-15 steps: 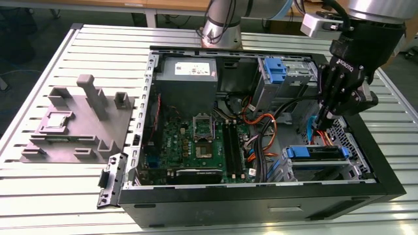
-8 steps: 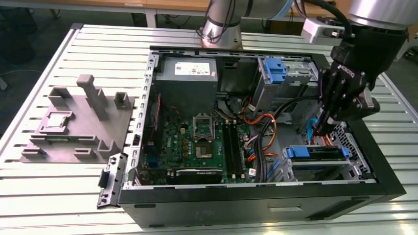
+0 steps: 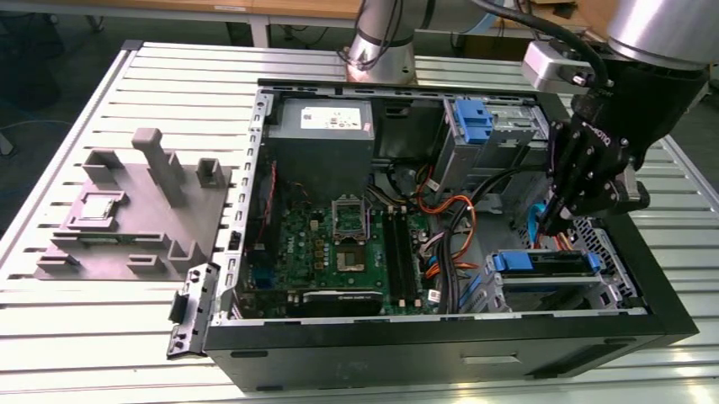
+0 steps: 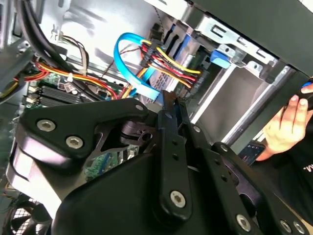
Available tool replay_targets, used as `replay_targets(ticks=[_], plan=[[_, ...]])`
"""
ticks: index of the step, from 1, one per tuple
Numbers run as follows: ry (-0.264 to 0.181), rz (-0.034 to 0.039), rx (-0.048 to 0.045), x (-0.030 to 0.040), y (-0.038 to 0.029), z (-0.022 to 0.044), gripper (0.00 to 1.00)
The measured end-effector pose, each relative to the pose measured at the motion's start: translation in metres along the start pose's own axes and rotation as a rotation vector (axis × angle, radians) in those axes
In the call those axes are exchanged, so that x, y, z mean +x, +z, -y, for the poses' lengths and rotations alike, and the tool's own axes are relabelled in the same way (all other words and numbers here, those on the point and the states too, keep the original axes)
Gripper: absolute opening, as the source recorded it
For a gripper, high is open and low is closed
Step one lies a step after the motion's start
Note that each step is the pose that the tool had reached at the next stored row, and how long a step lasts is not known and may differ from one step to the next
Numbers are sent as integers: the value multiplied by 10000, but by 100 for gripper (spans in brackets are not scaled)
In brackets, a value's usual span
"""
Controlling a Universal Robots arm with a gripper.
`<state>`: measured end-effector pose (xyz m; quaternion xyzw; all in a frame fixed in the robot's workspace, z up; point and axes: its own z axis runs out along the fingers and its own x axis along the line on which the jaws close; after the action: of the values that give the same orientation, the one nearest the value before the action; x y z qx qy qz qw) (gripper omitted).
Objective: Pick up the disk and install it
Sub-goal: 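Insert the second disk wire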
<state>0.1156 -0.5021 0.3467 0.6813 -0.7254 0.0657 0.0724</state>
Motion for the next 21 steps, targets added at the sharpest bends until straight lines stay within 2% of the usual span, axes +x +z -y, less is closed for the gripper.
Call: replay_targets(ticks=[6,11,12,13,17,18,21], plan=[[8,25,240,27,16,-53,16],[49,120,448,65,38,-84,16],[54,157,473,76,45,-86,16],[59,223,492,87,51,-88,16],[71,663,504,130,67,-90,16],[73,730,508,145,71,-92,16],[73,745,554,198,83,-106,16]])
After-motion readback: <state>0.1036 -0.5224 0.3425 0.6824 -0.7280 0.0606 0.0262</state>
